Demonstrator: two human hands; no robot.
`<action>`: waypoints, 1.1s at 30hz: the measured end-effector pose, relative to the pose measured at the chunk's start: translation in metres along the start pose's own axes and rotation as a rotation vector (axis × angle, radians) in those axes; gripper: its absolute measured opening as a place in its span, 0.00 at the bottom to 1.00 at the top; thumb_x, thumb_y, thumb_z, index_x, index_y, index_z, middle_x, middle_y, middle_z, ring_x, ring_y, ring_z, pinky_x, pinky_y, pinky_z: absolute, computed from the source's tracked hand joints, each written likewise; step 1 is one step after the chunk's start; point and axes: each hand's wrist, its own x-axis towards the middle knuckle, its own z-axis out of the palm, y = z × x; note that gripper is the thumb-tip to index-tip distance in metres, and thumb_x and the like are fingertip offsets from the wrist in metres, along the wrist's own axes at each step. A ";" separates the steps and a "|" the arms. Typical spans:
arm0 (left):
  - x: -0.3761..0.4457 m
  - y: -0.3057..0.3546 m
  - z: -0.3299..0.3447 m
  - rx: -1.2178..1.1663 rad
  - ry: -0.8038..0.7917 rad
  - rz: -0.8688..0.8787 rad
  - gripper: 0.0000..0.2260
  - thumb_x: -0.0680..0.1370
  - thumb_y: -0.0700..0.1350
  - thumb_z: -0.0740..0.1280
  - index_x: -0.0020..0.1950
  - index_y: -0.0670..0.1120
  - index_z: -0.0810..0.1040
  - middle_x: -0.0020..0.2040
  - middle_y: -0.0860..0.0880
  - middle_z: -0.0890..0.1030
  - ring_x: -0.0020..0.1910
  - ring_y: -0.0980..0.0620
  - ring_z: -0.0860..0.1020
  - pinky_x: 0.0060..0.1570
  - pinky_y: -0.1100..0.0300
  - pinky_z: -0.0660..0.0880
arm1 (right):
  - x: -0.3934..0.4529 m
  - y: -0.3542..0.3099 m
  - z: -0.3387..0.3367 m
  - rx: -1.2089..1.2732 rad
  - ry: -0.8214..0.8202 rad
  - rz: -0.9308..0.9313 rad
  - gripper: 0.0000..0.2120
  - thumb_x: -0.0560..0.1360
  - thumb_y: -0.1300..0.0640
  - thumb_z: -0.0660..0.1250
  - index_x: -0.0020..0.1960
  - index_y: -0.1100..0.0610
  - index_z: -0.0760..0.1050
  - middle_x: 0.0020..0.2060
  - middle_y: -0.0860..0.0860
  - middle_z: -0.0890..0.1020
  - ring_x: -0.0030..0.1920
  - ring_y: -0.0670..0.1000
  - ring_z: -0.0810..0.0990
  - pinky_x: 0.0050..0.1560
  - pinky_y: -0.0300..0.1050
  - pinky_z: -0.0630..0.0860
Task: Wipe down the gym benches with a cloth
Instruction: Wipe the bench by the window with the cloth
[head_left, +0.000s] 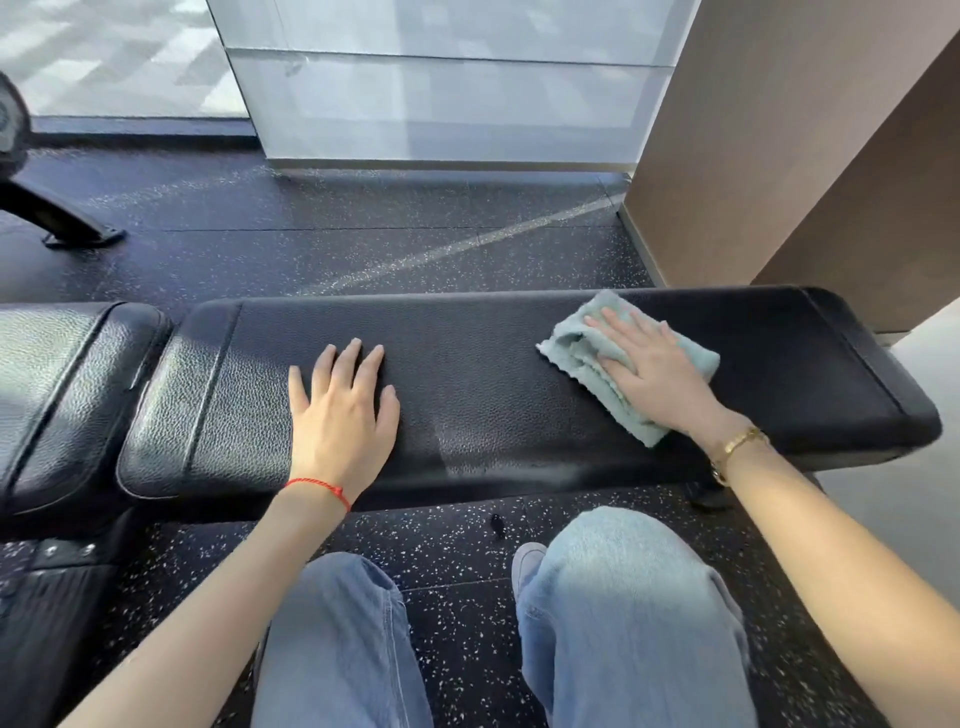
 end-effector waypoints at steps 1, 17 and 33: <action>0.000 -0.007 -0.002 -0.002 0.008 -0.024 0.22 0.81 0.51 0.58 0.75 0.48 0.66 0.76 0.46 0.66 0.76 0.44 0.59 0.74 0.38 0.50 | 0.018 -0.008 0.001 -0.037 -0.001 0.055 0.25 0.82 0.45 0.50 0.78 0.41 0.50 0.79 0.43 0.53 0.79 0.50 0.46 0.77 0.53 0.40; -0.008 -0.052 -0.006 -0.042 0.129 -0.139 0.24 0.79 0.53 0.55 0.74 0.48 0.68 0.75 0.46 0.67 0.76 0.45 0.60 0.76 0.41 0.50 | 0.001 -0.051 0.012 -0.022 -0.085 -0.356 0.25 0.81 0.41 0.46 0.77 0.37 0.47 0.78 0.38 0.49 0.79 0.47 0.42 0.78 0.50 0.39; -0.009 -0.052 -0.007 -0.035 0.136 -0.138 0.25 0.79 0.53 0.53 0.74 0.48 0.68 0.75 0.47 0.67 0.77 0.46 0.60 0.76 0.42 0.50 | -0.003 -0.114 0.029 -0.006 -0.153 -0.633 0.30 0.80 0.49 0.55 0.77 0.33 0.45 0.77 0.34 0.45 0.78 0.44 0.39 0.77 0.49 0.34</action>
